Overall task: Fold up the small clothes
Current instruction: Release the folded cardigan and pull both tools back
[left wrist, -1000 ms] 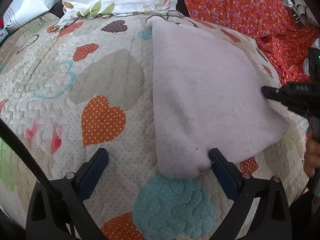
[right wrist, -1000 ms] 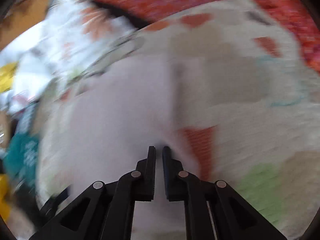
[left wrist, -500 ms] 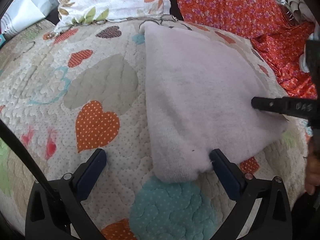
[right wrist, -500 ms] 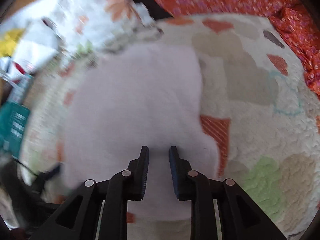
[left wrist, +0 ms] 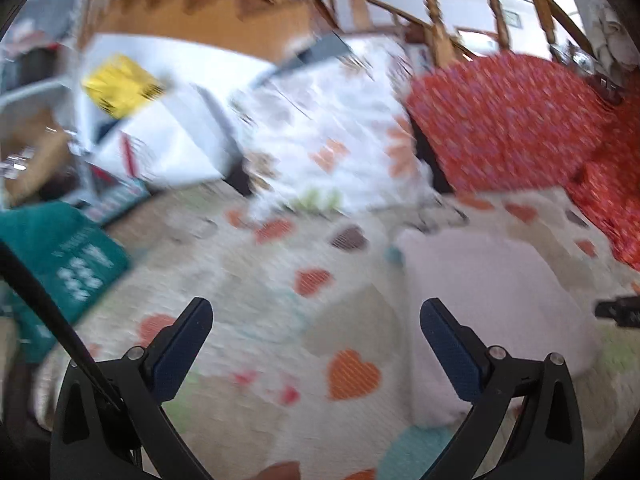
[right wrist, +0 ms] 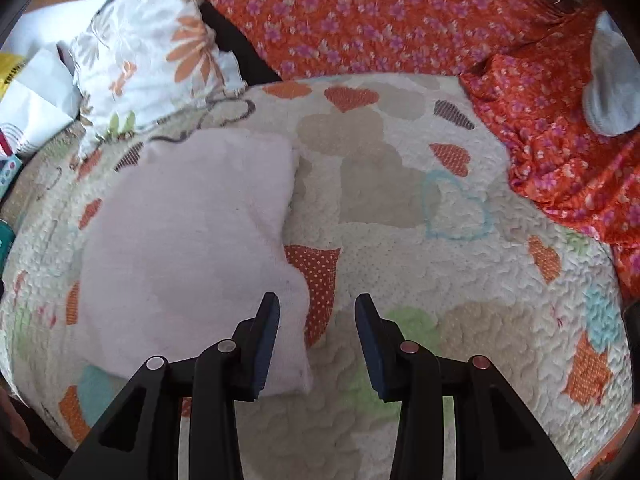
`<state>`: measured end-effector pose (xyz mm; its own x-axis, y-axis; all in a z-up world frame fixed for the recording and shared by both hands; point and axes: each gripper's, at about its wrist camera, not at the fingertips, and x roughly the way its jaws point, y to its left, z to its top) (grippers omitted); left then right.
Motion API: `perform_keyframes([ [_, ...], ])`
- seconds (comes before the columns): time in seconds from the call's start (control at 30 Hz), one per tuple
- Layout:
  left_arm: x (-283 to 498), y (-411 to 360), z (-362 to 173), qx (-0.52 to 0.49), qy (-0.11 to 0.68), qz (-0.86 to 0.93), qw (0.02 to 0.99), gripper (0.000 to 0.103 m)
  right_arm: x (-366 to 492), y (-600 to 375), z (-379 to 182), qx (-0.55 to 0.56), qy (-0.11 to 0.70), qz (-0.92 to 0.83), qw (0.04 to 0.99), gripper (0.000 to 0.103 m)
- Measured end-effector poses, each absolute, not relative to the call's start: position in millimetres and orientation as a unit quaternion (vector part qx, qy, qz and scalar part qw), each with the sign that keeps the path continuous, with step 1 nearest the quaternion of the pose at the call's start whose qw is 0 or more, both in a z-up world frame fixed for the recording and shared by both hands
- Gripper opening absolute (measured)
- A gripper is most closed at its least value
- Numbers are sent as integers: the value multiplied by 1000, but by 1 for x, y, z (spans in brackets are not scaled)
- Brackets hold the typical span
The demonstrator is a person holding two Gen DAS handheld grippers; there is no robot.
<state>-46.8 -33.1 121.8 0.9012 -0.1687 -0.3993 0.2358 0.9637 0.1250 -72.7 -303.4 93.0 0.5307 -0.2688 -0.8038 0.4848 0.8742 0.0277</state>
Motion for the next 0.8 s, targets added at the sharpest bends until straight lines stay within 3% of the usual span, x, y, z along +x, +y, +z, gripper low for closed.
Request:
perform_keyframes([
  [0.1, -55, -18, 128, 44, 212, -141, 966, 103, -87, -292, 104, 141, 411, -210, 876, 49],
  [0.23, -44, -14, 112, 21, 303, -173, 937, 103, -102, -269, 97, 157, 408, -197, 877, 52],
  [0.8, -44, -50, 33, 135, 417, -170, 882, 103, -117, -240, 45, 145, 485, -213, 836, 57],
])
